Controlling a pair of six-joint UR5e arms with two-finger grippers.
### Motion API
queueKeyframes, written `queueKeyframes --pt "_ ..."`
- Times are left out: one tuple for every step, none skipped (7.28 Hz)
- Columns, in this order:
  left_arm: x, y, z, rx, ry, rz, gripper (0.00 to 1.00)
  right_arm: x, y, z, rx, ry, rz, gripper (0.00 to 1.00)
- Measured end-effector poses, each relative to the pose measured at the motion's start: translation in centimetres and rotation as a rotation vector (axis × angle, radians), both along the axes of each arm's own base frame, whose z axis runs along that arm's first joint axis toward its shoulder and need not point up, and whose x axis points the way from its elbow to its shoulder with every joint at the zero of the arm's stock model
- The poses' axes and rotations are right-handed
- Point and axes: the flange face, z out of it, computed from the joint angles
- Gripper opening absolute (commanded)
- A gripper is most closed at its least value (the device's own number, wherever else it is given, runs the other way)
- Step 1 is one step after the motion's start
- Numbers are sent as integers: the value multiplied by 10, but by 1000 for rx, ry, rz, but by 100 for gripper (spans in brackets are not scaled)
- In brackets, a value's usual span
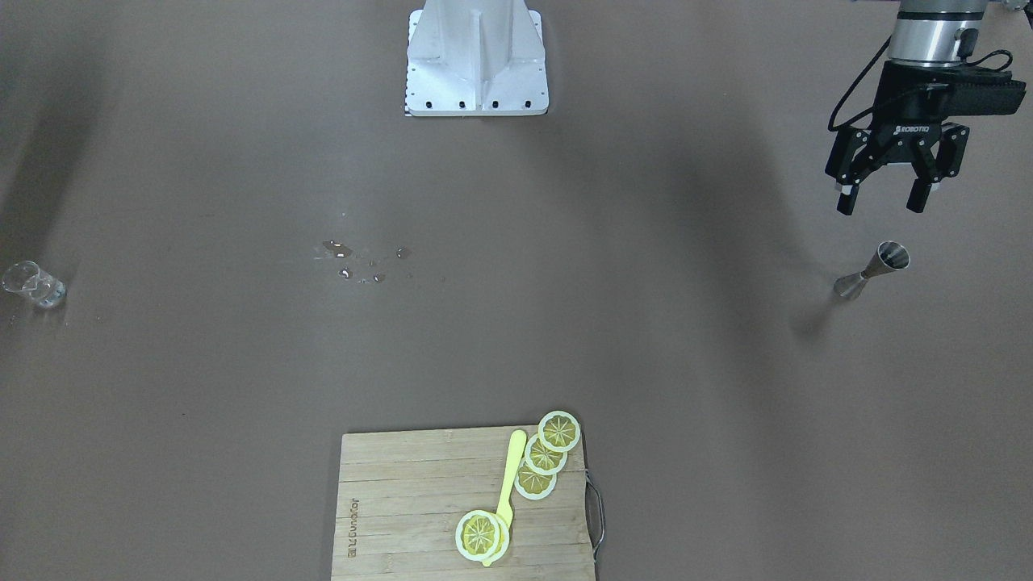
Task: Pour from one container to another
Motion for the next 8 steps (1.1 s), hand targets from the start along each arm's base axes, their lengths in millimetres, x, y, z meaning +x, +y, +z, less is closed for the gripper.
queueKeyframes --pt "-3 18 15 49 -8 -35 97 0 0 0 0 0 0 100" --pt "-6 32 30 107 -16 -76 97 0 0 0 0 0 0 100" --pt "-3 41 47 167 -18 -123 97 0 -1 -2 4 -1 0 100" --pt "8 47 66 226 -12 -169 97 0 -2 -3 7 -4 0 100" --pt "20 55 79 283 -10 -217 97 0 -2 -4 9 -5 0 100" --pt "28 61 88 315 -12 -271 97 0 -2 -4 11 -6 0 100" --pt "35 66 100 325 2 -332 97 0 -2 -4 11 -6 0 100" --pt "45 73 111 334 20 -380 97 0 -2 -3 8 -4 0 100"
